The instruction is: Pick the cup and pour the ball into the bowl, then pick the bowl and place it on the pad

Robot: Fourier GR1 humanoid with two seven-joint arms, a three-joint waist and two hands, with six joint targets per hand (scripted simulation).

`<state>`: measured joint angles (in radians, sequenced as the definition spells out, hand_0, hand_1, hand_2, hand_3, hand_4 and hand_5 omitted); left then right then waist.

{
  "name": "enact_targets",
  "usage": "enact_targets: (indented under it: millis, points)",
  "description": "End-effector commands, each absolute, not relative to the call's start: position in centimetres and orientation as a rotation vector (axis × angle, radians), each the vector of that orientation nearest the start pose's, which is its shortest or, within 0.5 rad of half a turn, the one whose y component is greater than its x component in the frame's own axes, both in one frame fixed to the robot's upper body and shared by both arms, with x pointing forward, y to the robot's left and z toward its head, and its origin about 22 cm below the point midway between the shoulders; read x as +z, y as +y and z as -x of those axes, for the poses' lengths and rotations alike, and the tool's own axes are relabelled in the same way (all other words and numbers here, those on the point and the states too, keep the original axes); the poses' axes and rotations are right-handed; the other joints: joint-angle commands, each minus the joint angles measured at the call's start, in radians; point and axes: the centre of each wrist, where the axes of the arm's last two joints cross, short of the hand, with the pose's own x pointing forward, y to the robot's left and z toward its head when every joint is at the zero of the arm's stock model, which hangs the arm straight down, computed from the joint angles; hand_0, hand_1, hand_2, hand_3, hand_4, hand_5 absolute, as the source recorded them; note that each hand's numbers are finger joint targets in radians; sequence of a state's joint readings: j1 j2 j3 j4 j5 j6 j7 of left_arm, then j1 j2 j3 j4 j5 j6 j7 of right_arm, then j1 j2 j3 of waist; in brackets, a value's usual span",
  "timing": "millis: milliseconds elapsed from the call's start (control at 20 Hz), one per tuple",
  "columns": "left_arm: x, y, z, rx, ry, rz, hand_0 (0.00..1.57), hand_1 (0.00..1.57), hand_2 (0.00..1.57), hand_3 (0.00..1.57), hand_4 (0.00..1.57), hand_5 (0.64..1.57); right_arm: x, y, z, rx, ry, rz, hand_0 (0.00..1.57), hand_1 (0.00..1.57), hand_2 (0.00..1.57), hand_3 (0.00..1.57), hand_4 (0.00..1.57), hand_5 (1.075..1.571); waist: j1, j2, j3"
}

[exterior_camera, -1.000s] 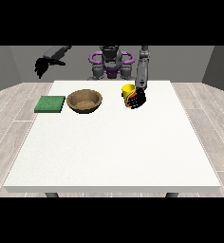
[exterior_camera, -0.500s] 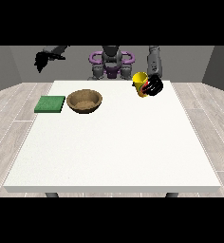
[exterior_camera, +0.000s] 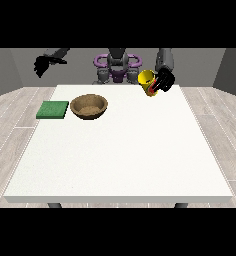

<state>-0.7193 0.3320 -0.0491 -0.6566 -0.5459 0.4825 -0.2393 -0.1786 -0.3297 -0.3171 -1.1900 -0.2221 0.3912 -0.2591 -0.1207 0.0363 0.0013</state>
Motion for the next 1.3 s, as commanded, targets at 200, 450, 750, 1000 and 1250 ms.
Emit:
enact_targets:
  millis: [200,450,750,1000,1250]
  points:
    - [2.3,20.1,-40.4,-0.808,-1.575,-1.12,1.5,1.5,1.57,1.57,1.51,1.245,-0.6,-39.9,-26.5,0.046,-1.651,-0.063,0.0,0.0,0.0,0.0,0.0,1.569,-0.006,-0.074,0.0001]
    - [5.5,16.9,-42.0,-1.014,-1.551,-1.297,1.56,1.56,1.57,1.57,1.57,1.207,-0.5,-40.8,-26.7,0.036,-1.62,-0.065,0.0,0.0,0.0,0.0,0.0,1.57,-0.012,-0.101,0.001]
    - [4.7,12.3,-41.5,-1.404,-1.488,-1.478,1.5,1.5,1.57,1.57,1.38,1.4,-1.4,-39.6,-27.1,0.021,-1.628,-0.097,0.0,0.0,0.0,0.0,0.0,1.571,-0.019,-0.103,0.001]
    - [4.2,6.1,-39.9,-1.669,-1.453,-1.585,1.49,1.49,1.57,1.57,1.57,1.019,-0.4,-40.1,-28.2,0.049,-1.67,-0.108,0.0,0.0,0.0,0.0,0.0,1.571,-0.032,-0.056,0.0008]
    - [2.9,6.4,-39.6,-2.017,-1.241,-1.8,1.52,1.52,1.57,1.57,1.5,1.232,-1.4,-40.7,-27.1,0.035,-1.621,-0.084,0.0,0.0,0.0,0.0,0.0,1.571,-0.028,-0.102,0.0002]
